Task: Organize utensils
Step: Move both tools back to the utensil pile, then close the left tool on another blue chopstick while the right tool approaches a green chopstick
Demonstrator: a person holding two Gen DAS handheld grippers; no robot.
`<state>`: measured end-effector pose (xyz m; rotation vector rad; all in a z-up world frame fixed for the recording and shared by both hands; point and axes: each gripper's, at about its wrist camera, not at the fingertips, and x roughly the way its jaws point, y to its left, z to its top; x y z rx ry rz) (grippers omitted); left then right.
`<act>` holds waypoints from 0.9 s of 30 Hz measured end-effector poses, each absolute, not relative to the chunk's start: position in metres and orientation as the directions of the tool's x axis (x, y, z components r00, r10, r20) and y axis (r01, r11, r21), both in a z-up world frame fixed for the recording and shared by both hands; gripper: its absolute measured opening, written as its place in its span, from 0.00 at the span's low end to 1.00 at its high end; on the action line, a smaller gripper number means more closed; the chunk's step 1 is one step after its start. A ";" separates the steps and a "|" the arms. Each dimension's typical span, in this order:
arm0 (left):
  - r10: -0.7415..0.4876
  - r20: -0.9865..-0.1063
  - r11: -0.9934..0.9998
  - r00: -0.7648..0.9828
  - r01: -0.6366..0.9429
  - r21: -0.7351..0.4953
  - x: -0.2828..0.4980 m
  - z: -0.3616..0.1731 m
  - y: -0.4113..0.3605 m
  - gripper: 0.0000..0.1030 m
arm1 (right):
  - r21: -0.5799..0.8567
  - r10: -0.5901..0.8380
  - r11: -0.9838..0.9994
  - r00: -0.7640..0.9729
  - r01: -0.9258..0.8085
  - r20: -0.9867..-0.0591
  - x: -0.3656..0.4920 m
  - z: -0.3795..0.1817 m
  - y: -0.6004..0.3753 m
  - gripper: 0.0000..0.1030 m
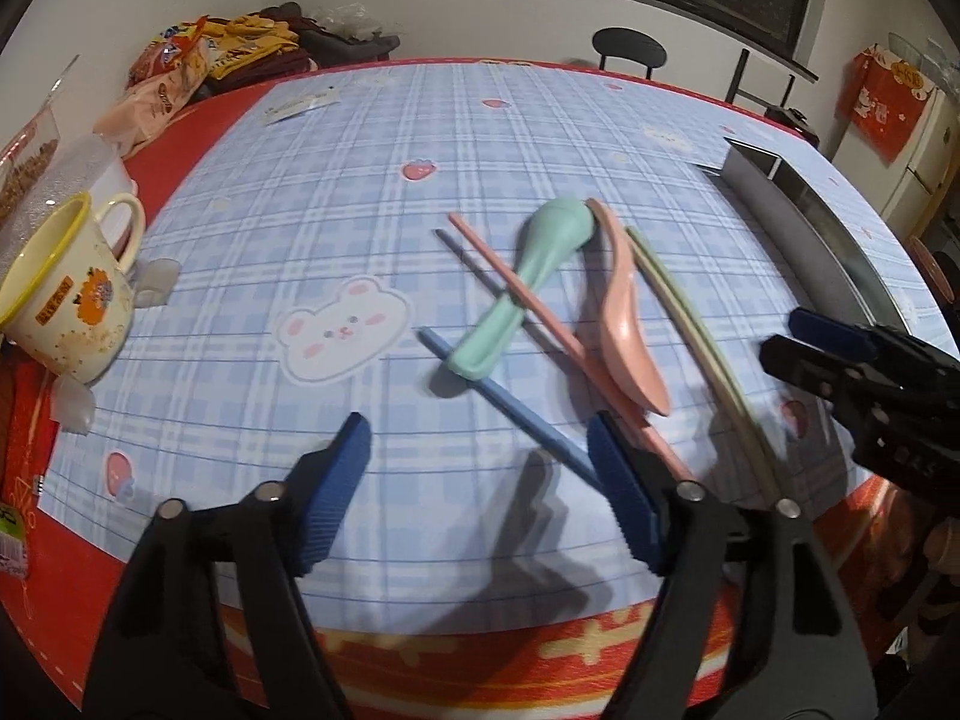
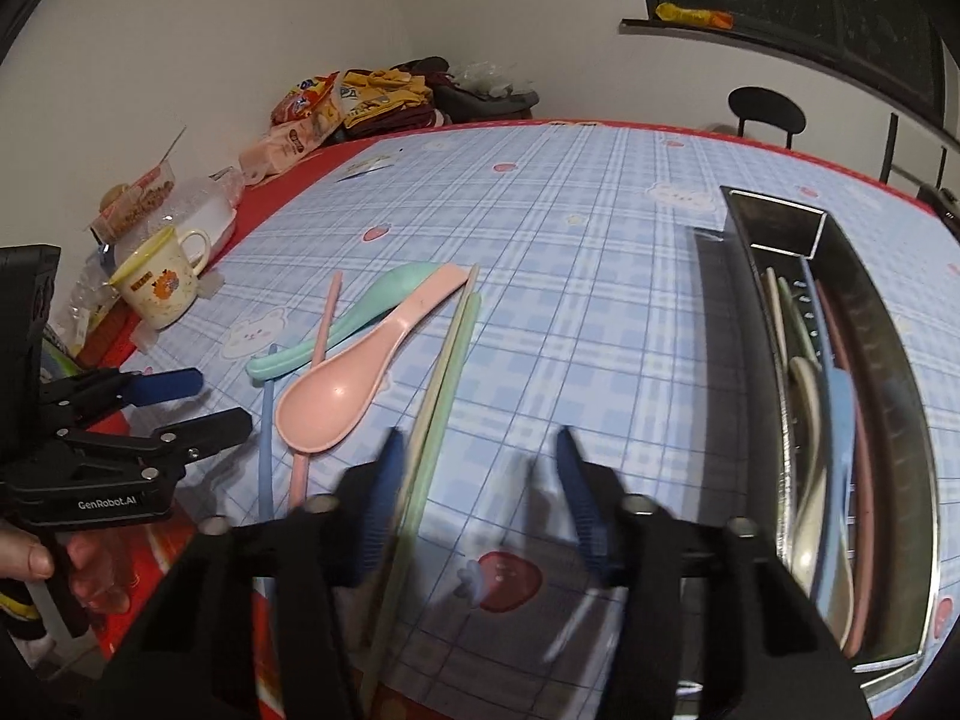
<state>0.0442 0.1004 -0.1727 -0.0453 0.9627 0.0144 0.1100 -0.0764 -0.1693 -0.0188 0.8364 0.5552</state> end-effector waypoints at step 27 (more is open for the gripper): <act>0.059 -0.855 0.998 0.515 -0.003 0.067 0.047 -0.185 0.052 0.59 | 0.333 0.592 0.789 0.490 -0.517 -0.640 0.107 -0.170 -0.093 0.35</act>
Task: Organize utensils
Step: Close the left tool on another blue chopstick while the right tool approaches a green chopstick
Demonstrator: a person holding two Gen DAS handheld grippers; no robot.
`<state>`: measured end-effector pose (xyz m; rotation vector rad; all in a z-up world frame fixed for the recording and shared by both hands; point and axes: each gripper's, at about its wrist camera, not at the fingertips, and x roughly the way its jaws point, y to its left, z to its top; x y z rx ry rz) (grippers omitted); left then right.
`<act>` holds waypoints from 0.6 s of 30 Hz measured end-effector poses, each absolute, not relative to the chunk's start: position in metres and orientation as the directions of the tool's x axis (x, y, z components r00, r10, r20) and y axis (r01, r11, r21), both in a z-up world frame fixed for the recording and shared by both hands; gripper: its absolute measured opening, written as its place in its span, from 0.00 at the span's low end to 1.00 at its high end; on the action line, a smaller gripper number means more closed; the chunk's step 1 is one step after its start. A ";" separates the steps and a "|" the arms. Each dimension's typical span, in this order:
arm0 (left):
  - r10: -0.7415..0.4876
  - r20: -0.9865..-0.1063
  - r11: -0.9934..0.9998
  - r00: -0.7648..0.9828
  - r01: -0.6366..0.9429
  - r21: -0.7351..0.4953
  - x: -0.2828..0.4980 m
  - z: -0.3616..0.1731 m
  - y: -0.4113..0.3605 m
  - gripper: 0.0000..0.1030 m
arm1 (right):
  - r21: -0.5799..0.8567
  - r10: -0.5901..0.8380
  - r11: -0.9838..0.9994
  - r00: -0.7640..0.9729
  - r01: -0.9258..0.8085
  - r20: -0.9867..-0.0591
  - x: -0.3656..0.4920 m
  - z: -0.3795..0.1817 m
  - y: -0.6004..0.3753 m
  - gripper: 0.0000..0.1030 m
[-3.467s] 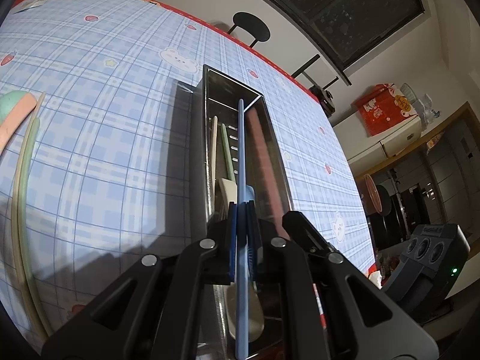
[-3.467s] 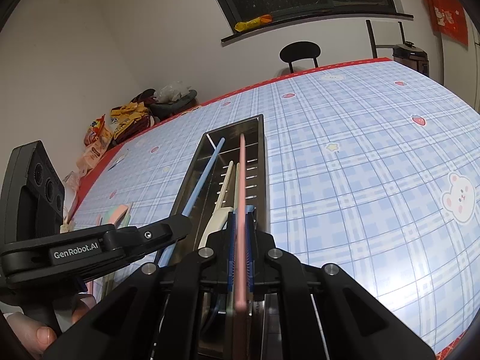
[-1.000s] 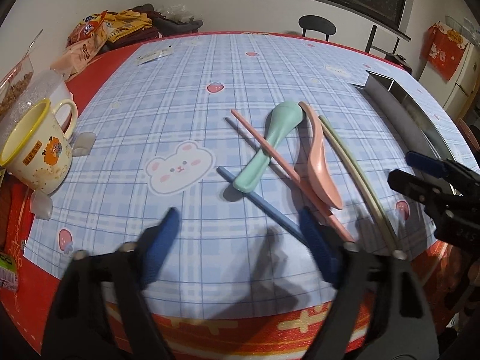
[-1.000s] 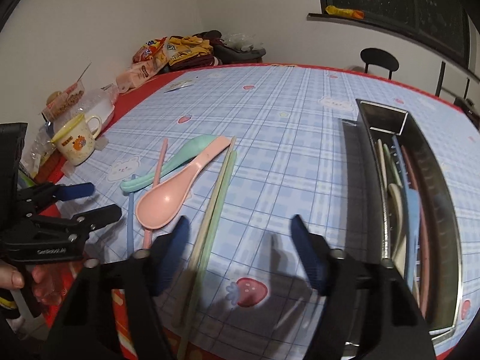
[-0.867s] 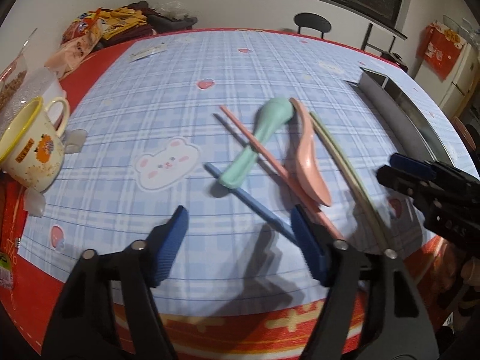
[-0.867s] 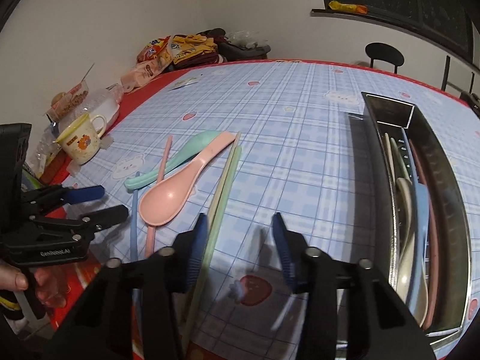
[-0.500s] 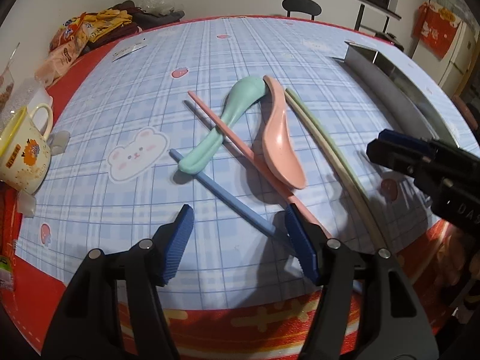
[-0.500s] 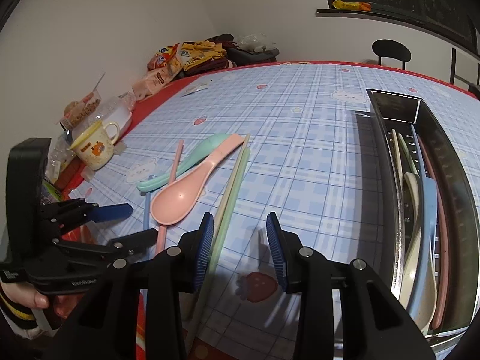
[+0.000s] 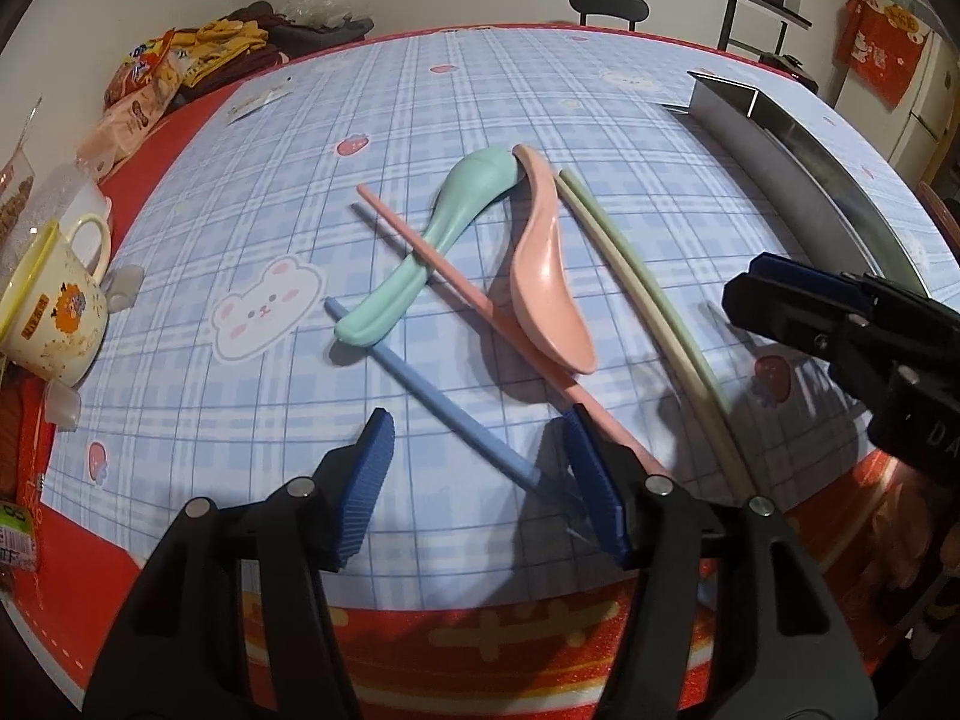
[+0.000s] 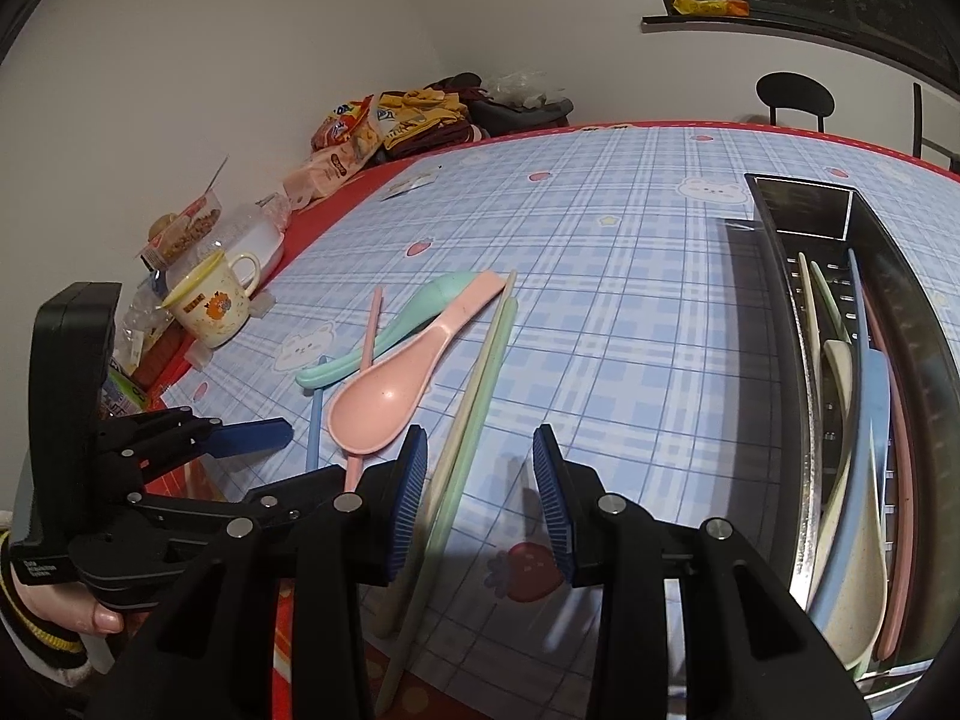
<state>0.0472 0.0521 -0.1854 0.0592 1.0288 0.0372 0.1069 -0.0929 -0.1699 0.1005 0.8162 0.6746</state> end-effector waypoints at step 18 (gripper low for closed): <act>0.019 -0.837 0.997 0.547 0.048 0.054 0.042 -0.185 0.053 0.33 | 0.322 0.581 0.794 0.487 -0.516 -0.653 0.107 -0.171 -0.090 0.35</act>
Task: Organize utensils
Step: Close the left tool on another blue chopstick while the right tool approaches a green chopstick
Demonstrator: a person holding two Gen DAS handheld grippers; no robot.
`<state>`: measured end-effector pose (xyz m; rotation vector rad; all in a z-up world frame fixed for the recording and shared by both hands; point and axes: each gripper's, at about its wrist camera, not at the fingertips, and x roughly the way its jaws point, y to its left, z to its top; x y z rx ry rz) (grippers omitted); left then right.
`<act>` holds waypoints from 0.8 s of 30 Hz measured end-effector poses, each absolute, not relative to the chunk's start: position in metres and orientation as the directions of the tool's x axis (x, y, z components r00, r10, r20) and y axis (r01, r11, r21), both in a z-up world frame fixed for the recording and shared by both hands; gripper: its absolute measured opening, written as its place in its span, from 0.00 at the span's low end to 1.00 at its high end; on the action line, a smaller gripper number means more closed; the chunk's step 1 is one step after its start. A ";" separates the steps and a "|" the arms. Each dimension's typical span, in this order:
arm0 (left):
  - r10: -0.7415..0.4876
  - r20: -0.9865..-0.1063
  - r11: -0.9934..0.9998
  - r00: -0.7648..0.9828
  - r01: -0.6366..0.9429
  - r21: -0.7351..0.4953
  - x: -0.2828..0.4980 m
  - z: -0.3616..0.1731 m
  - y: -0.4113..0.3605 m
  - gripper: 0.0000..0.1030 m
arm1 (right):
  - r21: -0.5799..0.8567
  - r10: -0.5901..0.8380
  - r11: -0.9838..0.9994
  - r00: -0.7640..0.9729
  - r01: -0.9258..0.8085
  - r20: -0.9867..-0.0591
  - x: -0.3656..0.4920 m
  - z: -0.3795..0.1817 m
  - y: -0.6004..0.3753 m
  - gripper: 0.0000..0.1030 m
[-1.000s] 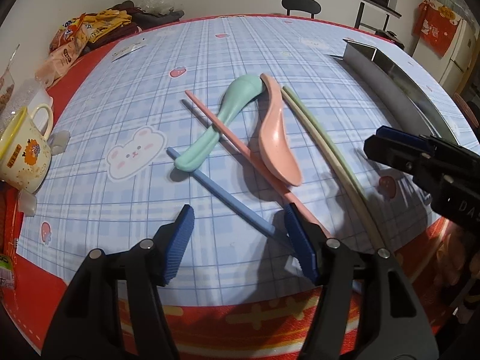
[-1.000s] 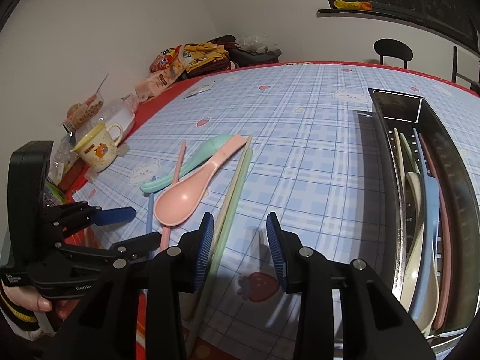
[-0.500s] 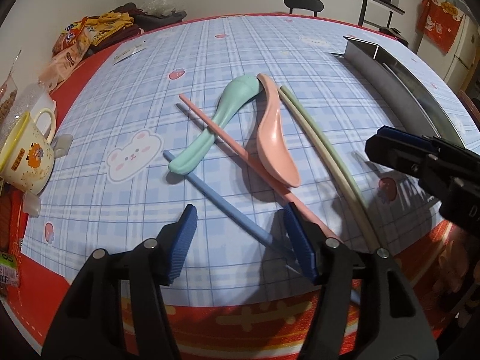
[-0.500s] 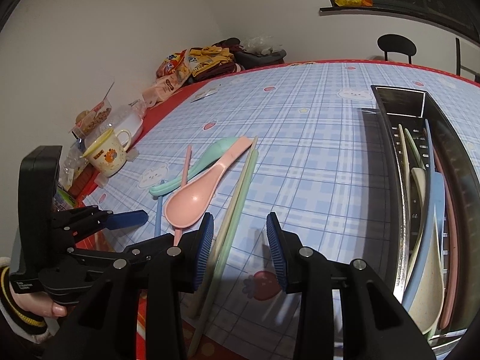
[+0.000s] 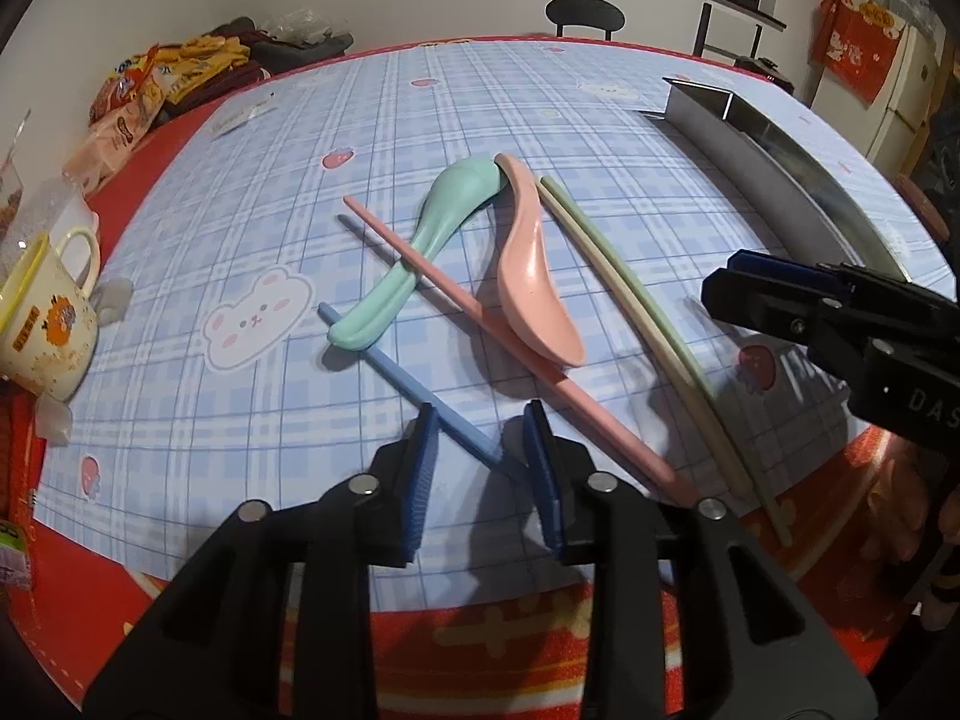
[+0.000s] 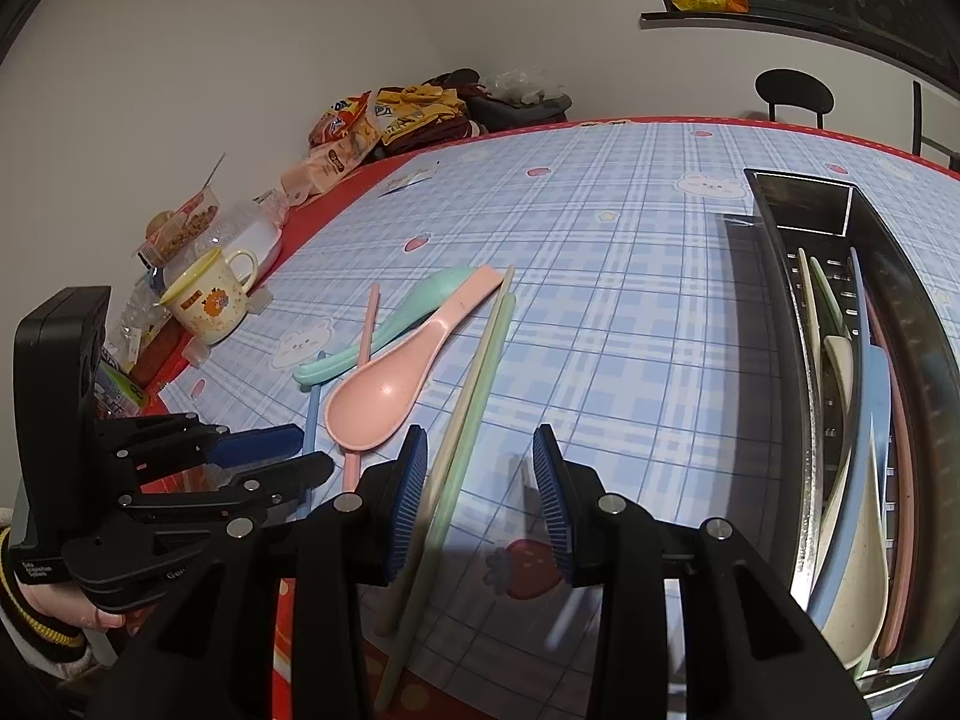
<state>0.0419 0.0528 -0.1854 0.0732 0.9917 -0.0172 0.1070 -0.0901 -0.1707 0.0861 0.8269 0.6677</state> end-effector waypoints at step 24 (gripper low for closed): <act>-0.012 -0.830 0.998 0.558 0.062 0.027 0.047 -0.185 0.121 0.10 | 0.224 0.505 0.817 0.471 -0.532 -0.723 0.106 -0.177 -0.070 0.18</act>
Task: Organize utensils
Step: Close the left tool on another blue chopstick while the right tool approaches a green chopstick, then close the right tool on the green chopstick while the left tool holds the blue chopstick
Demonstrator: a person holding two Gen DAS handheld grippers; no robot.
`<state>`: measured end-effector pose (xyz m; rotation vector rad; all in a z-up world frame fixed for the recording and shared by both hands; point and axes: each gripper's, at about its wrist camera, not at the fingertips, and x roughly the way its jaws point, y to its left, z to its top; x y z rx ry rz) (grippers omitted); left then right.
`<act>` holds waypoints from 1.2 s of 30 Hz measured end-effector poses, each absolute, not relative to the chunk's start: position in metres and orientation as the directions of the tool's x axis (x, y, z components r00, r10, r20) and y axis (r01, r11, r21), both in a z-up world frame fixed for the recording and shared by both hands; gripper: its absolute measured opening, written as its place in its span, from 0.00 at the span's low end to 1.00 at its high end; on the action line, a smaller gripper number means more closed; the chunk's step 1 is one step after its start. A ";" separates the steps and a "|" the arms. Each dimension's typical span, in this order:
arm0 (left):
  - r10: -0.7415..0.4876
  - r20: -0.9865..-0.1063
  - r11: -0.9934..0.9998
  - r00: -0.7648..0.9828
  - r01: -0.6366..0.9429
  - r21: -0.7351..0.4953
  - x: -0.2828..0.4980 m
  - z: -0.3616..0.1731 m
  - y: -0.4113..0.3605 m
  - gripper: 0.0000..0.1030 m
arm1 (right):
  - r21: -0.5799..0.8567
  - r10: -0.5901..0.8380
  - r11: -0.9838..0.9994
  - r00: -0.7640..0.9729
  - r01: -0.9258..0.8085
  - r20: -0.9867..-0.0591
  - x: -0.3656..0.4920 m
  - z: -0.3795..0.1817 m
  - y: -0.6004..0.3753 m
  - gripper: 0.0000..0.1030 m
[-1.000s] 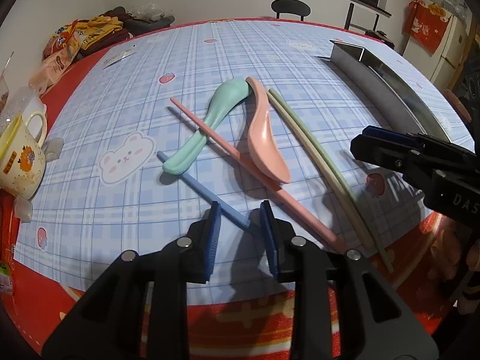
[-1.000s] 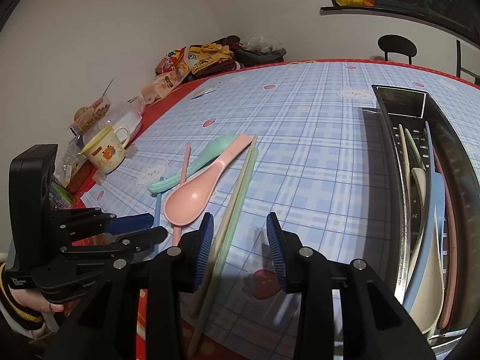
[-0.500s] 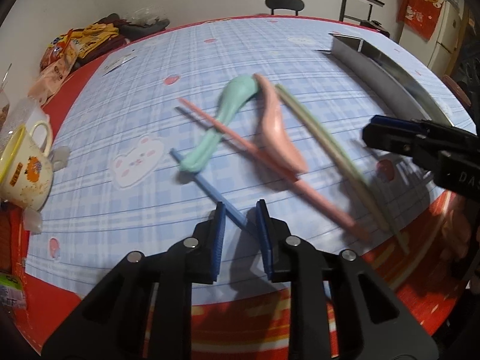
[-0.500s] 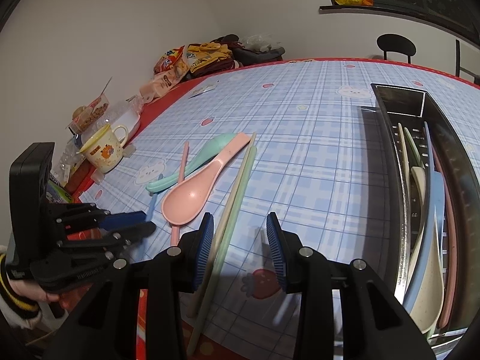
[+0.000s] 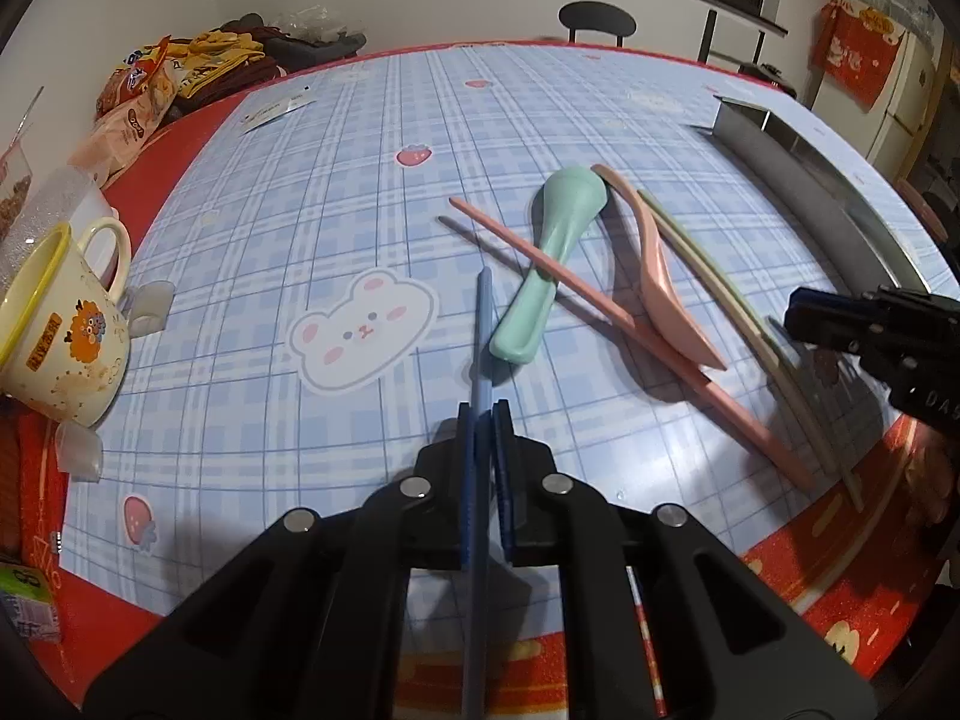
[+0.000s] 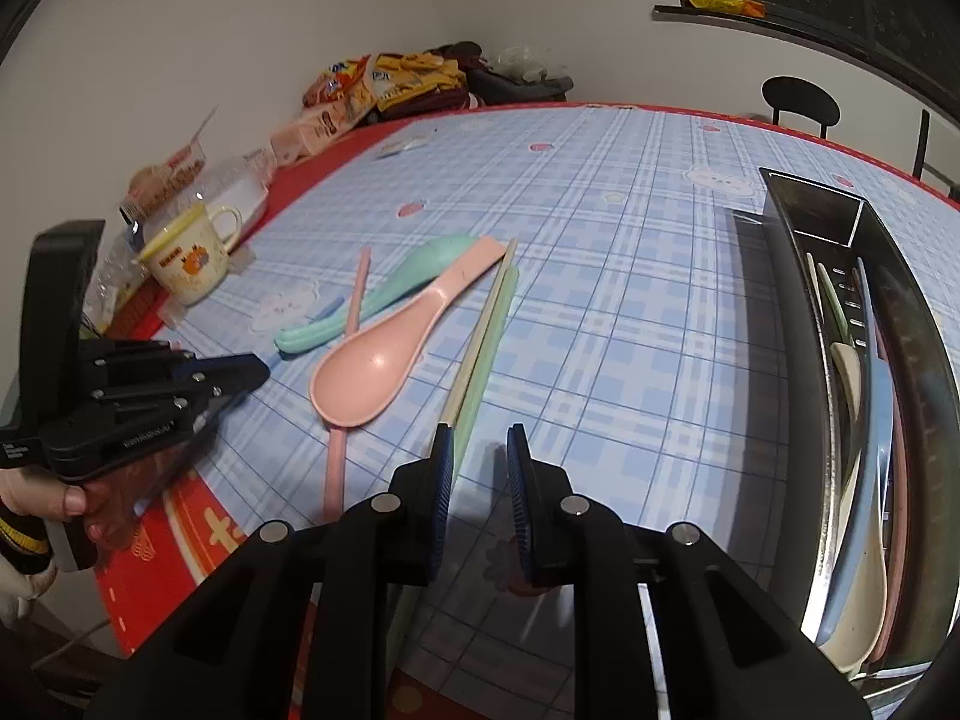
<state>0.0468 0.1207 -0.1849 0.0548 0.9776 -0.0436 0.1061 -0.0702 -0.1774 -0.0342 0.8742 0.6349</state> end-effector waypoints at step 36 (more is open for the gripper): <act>-0.101 -0.781 0.995 0.616 0.064 -0.078 0.034 -0.187 0.132 0.15 | 0.022 0.339 0.855 0.526 -0.518 -0.780 0.113 -0.183 -0.035 0.13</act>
